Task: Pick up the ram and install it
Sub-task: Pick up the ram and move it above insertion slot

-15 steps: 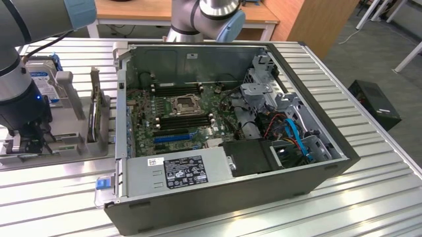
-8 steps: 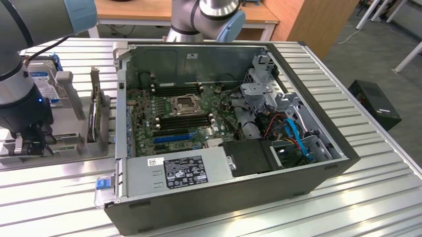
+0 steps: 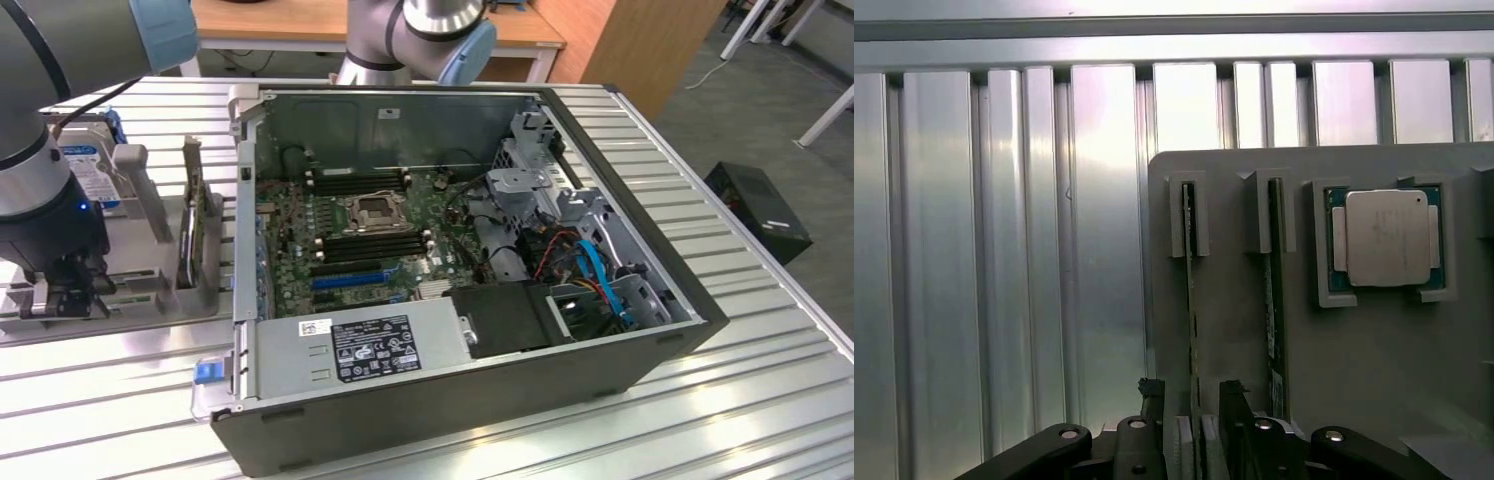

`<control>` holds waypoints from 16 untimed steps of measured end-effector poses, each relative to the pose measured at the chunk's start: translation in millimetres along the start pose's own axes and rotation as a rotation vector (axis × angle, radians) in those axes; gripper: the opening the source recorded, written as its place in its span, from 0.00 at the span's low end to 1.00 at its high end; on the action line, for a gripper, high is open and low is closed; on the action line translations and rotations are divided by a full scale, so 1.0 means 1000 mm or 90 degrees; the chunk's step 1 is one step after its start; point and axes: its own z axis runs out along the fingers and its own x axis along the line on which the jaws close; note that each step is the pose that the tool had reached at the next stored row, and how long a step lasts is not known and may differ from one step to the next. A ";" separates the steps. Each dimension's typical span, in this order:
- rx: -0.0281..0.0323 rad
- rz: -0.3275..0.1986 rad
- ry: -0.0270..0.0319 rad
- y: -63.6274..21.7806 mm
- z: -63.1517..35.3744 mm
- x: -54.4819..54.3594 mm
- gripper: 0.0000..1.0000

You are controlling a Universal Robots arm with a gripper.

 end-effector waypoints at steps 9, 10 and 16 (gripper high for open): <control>0.0001 0.000 -0.0002 0.0001 0.0003 -0.003 0.36; 0.0002 0.000 -0.0002 0.0002 0.0004 -0.003 0.36; 0.0001 0.000 -0.0002 0.0002 0.0005 -0.003 0.36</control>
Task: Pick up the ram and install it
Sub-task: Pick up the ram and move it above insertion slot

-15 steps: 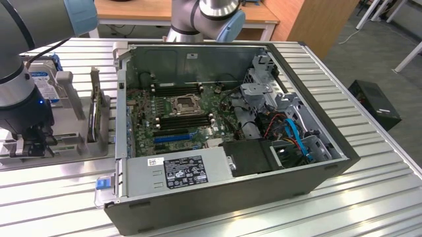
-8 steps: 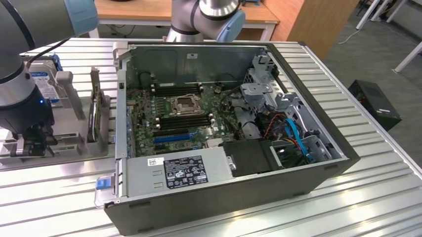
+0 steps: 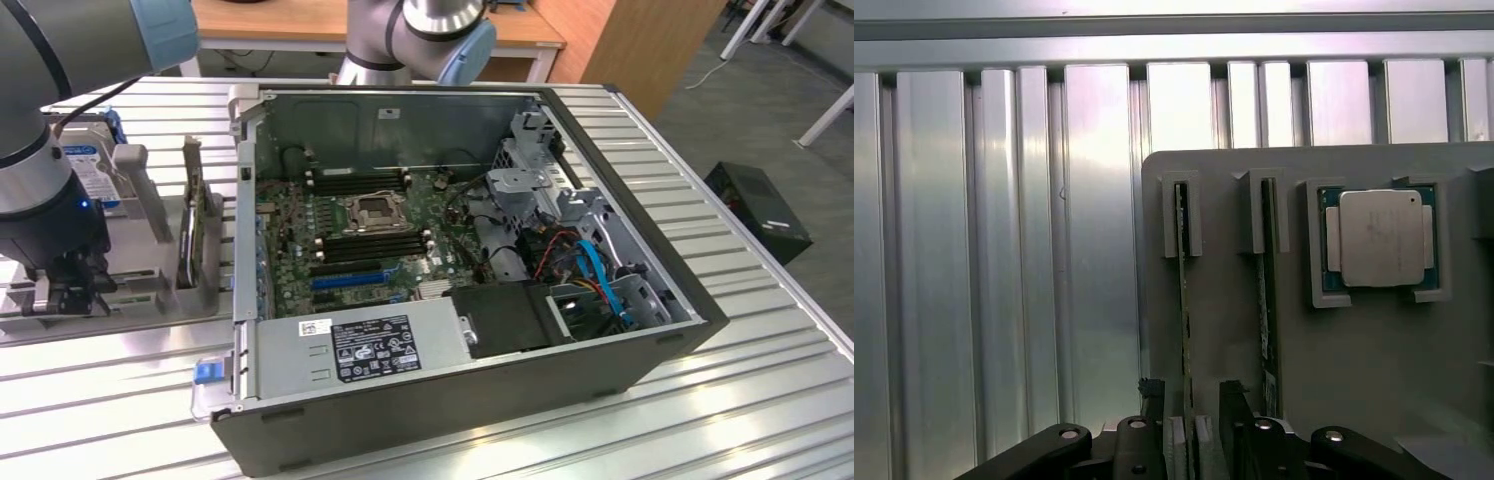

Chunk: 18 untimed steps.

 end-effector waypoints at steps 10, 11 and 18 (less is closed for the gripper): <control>0.0000 0.000 0.0000 -0.0001 0.0005 0.001 0.36; -0.0001 0.000 0.0000 -0.0001 0.0005 0.001 0.36; 0.0000 0.000 0.0000 -0.0001 0.0005 0.001 0.27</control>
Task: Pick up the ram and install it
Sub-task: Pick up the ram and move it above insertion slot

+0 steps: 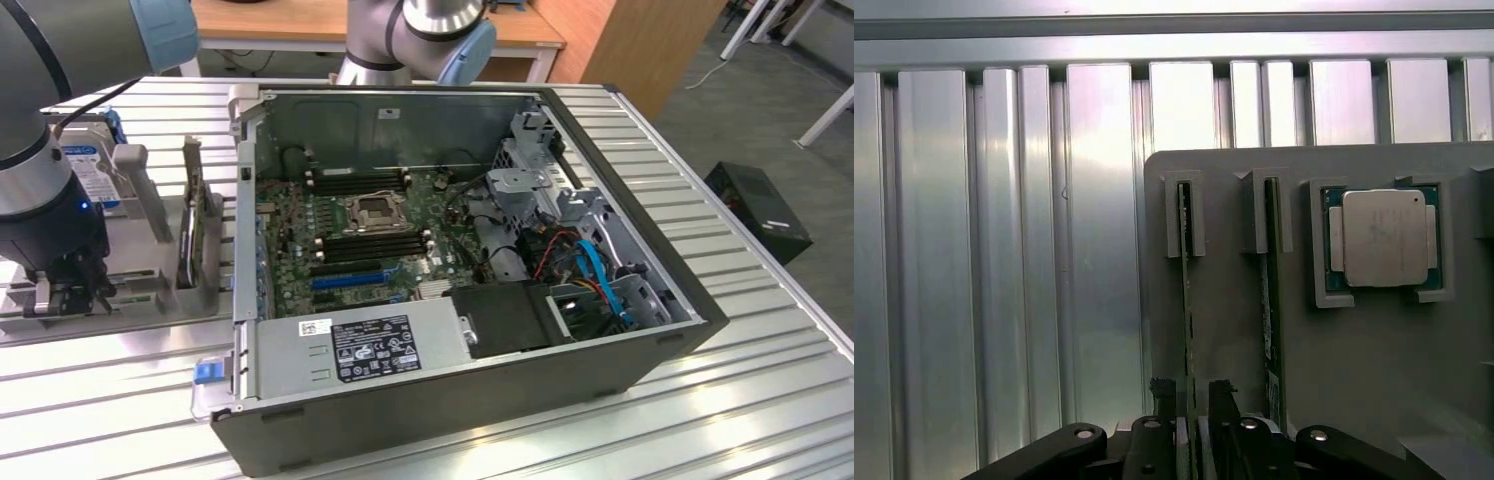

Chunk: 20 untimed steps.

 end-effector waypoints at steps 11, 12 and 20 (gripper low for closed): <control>-0.0001 0.000 0.0001 0.0000 0.0015 0.000 0.27; -0.0001 0.000 0.0000 0.0000 0.0016 0.000 0.27; -0.0001 0.000 -0.0001 0.0000 0.0019 0.000 0.20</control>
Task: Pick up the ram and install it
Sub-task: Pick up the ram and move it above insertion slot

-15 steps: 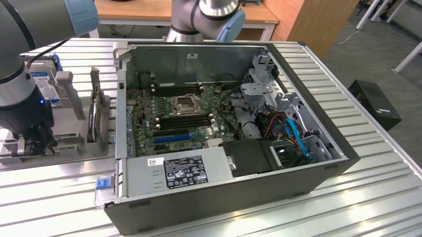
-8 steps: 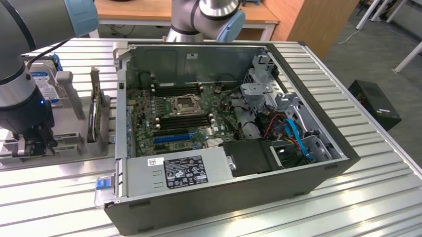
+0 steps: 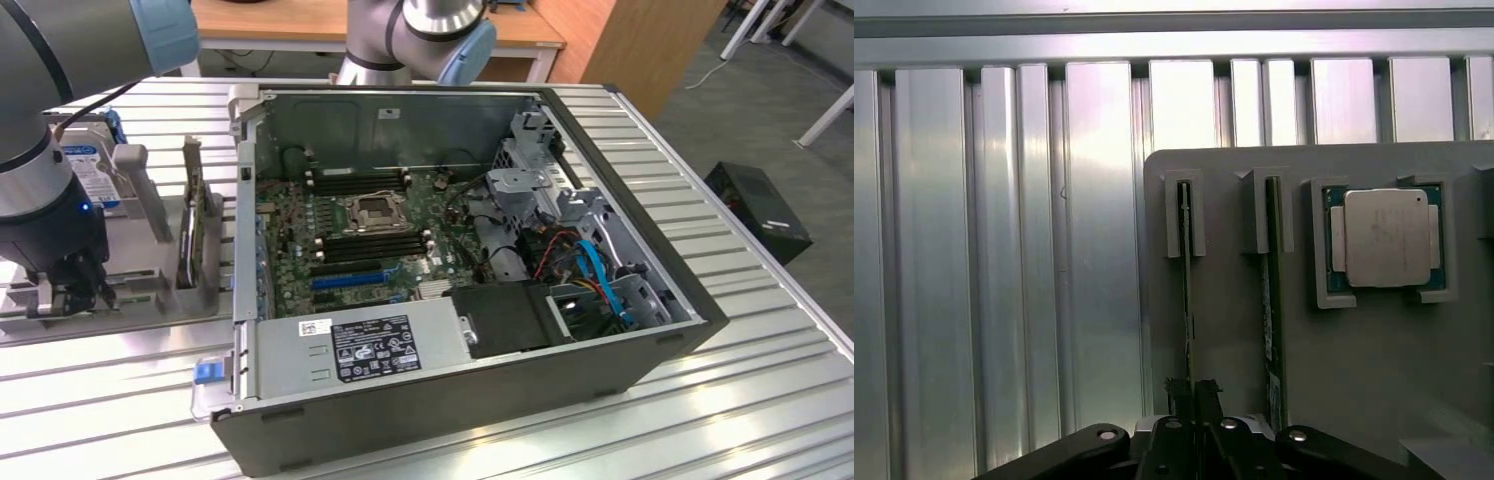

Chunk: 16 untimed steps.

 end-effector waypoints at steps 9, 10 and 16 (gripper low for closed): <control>0.0000 0.000 0.0001 0.0000 0.0000 0.000 0.13; 0.0000 0.000 0.0001 0.0000 0.0000 0.000 0.13; 0.0000 -0.003 0.0002 0.0000 0.0000 0.000 0.13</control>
